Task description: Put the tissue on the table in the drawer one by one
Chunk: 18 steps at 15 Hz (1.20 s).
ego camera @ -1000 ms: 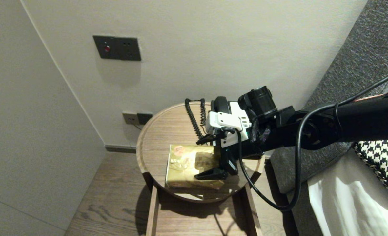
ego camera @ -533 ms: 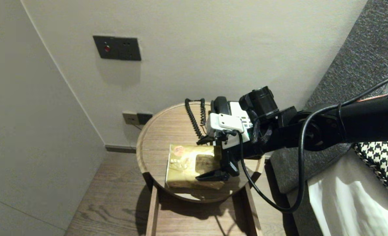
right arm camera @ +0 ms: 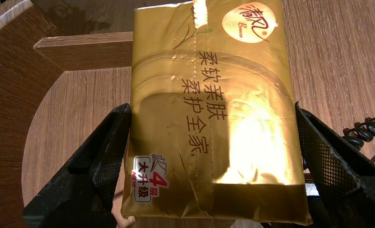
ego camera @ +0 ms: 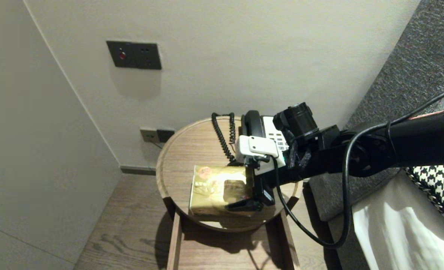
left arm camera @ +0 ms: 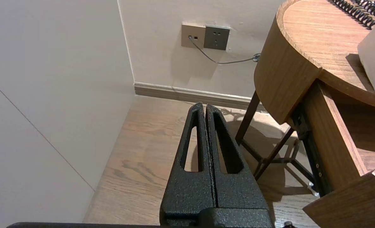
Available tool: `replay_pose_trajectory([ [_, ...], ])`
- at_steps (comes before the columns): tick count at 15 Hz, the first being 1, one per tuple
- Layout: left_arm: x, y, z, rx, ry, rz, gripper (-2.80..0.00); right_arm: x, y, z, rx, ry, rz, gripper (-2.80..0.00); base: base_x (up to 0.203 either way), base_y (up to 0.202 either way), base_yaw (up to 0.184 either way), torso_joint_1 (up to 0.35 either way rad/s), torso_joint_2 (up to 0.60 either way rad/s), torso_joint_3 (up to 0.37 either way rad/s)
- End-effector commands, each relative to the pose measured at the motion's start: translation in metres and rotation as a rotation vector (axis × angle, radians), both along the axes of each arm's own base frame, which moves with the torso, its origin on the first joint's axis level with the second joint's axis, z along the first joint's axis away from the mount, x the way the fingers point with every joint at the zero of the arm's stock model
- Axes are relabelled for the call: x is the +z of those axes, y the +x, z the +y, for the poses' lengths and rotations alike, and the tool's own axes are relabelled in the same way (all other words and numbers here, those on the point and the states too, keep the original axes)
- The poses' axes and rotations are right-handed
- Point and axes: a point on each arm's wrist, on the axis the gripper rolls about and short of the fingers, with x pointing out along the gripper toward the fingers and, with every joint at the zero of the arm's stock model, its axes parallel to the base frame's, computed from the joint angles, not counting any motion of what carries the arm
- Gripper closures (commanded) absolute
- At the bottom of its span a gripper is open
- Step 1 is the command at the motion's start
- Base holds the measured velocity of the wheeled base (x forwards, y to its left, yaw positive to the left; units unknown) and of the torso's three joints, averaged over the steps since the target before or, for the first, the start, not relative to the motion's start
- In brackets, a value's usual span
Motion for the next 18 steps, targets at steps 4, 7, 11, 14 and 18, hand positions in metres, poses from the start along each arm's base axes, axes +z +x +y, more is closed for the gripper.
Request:
replay_pose_trajectory([
  [4, 0.0, 0.0, 0.0, 0.0, -0.001, -0.002, 0.0, -0.009, 0.002, 0.001, -0.001, -0.024, 0.004, -2.8, 0.0, 0.0, 0.0, 0.0, 0.0, 0.0],
  [7, 0.0, 0.0, 0.0, 0.001, -0.001, -0.004, 0.0, -0.017, 0.002, -0.001, -0.025, -0.096, -0.049, -2.8, 0.0, 0.0, 0.0, 0.0, 0.0, 0.0],
  [11, 0.0, 0.0, 0.0, 0.0, -0.001, -0.002, 0.0, -0.012, 0.002, 0.003, -0.027, -0.092, -0.071, -2.8, 0.0, 0.0, 0.0, 0.0, 0.0, 0.0],
  [14, 0.0, 0.0, 0.0, 0.001, -0.001, -0.002, 0.0, -0.01, 0.003, 0.004, -0.029, -0.086, -0.078, -2.8, 0.0, 0.0, 0.0, 0.0, 0.0, 0.0],
  [18, 0.0, 0.0, 0.0, 0.001, -0.001, -0.002, 0.0, -0.011, 0.005, 0.004, -0.029, -0.087, -0.075, 0.0, 0.0, 0.0, 0.0, 0.0, 0.0, 0.0],
])
